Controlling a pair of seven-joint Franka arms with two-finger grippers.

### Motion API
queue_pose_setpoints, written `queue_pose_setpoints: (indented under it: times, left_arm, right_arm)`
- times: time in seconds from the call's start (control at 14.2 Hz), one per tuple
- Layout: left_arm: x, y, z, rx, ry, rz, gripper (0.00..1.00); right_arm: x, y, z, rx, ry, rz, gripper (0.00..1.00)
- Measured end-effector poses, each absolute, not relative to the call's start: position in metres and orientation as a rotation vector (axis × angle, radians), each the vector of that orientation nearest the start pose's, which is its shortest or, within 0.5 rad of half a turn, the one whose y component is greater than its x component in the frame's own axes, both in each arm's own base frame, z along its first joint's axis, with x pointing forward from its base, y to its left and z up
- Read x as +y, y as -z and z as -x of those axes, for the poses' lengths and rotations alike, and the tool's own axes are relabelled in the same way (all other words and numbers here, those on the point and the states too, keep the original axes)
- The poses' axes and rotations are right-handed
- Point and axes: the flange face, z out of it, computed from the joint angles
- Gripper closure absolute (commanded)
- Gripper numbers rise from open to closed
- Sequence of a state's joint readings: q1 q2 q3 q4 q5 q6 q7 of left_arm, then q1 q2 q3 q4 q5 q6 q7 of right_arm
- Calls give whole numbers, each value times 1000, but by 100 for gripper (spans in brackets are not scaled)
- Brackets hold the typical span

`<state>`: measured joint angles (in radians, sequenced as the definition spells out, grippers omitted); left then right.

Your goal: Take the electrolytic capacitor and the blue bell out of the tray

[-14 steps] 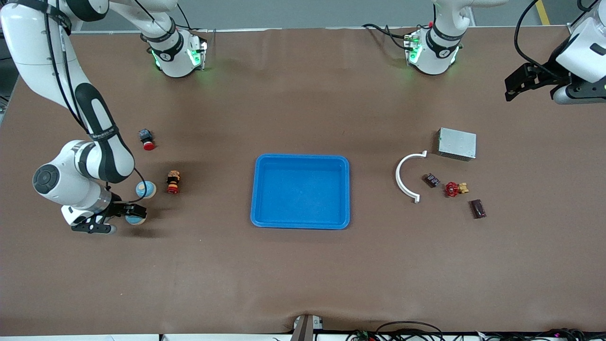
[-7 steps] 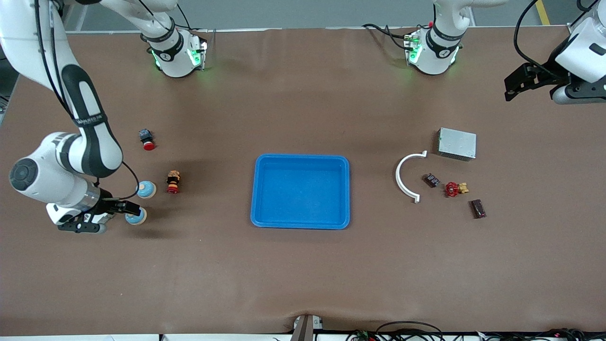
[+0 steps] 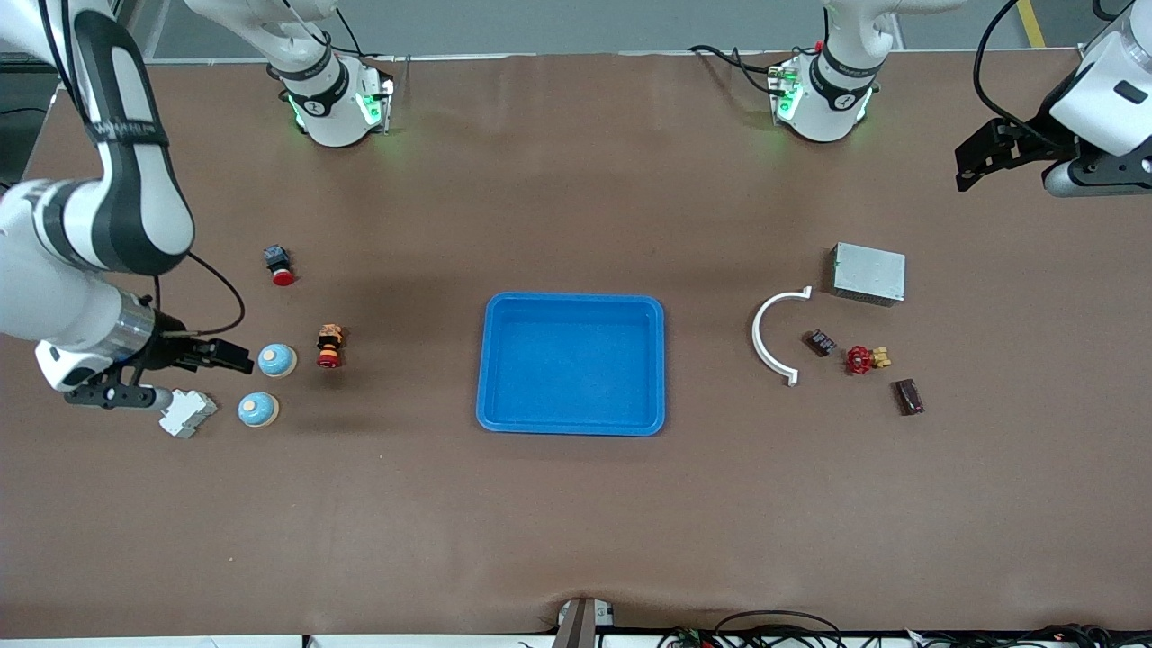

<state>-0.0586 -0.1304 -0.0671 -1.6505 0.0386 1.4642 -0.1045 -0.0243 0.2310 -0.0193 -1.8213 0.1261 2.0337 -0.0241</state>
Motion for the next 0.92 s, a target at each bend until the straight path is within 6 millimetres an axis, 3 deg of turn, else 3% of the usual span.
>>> queue_pose_setpoints:
  times: [0.28,0.49,0.92]
  left_arm:
    - [-61,-647,-498,28,-77,3087,0]
    - [-61,-650,-495,28,-74,3087,0]
    - [-66,-652,-492,42,-85,3084,0]
  right_arm:
    - [-3,-485,-604,120,-153,3055,0]
    - [9,-540,-598,125,-131,3084,0]
    - [2,-597,-575,122,-128,3112,0]
